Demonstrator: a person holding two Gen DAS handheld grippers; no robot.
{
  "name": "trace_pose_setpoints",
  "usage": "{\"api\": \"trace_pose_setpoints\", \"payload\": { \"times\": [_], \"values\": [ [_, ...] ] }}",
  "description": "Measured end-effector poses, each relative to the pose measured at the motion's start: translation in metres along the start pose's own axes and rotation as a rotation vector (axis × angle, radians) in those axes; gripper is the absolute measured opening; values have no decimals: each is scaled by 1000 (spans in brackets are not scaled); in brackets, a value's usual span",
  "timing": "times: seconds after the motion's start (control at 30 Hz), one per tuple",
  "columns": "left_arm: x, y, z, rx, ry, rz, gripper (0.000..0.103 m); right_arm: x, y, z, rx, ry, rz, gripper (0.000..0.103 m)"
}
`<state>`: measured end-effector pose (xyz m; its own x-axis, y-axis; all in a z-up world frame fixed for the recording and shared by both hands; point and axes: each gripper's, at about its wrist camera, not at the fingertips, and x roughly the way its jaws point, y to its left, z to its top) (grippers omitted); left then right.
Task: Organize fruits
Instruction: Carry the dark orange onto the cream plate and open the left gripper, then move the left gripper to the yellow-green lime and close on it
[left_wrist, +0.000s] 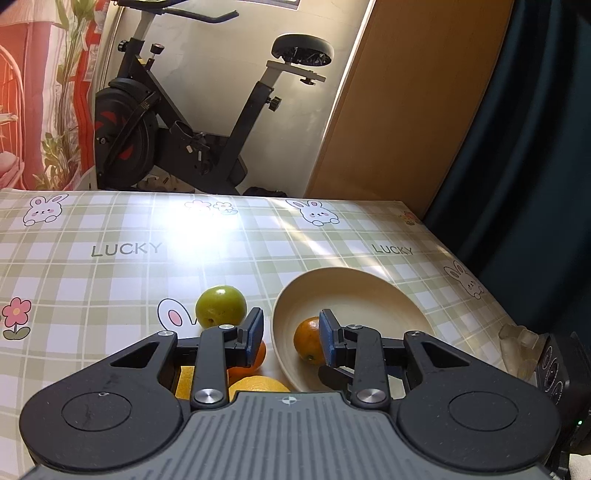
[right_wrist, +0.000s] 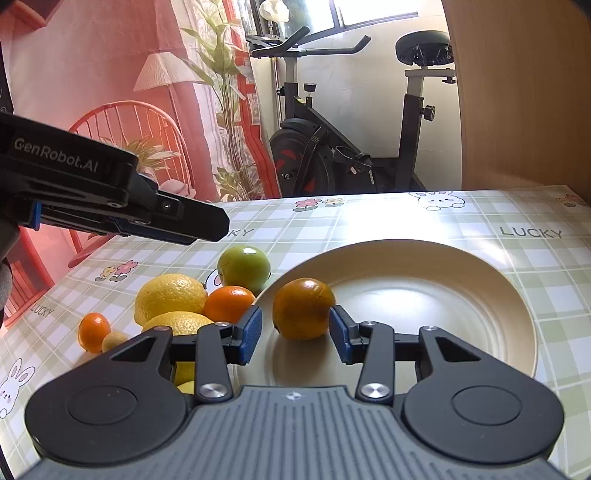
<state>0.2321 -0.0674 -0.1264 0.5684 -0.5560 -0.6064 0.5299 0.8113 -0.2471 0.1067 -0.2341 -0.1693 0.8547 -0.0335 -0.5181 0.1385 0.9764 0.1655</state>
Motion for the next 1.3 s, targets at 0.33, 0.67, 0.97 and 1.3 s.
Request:
{"api": "trace_pose_setpoints", "payload": {
  "times": [0.33, 0.67, 0.97, 1.3],
  "values": [
    [-35, 9, -39, -117, -57, 46, 34, -44, 18, -15, -24, -67, 31, 44],
    [-40, 9, -53, -139, -51, 30, 34, -44, 43, -24, -100, -4, 56, 44],
    [-24, -3, -66, -97, -5, -16, 34, -38, 43, -33, -94, 42, 48, 44],
    [-5, -16, -76, -39, 53, 4, 34, -32, 42, -37, -89, 59, 60, 48]
  ]
}}
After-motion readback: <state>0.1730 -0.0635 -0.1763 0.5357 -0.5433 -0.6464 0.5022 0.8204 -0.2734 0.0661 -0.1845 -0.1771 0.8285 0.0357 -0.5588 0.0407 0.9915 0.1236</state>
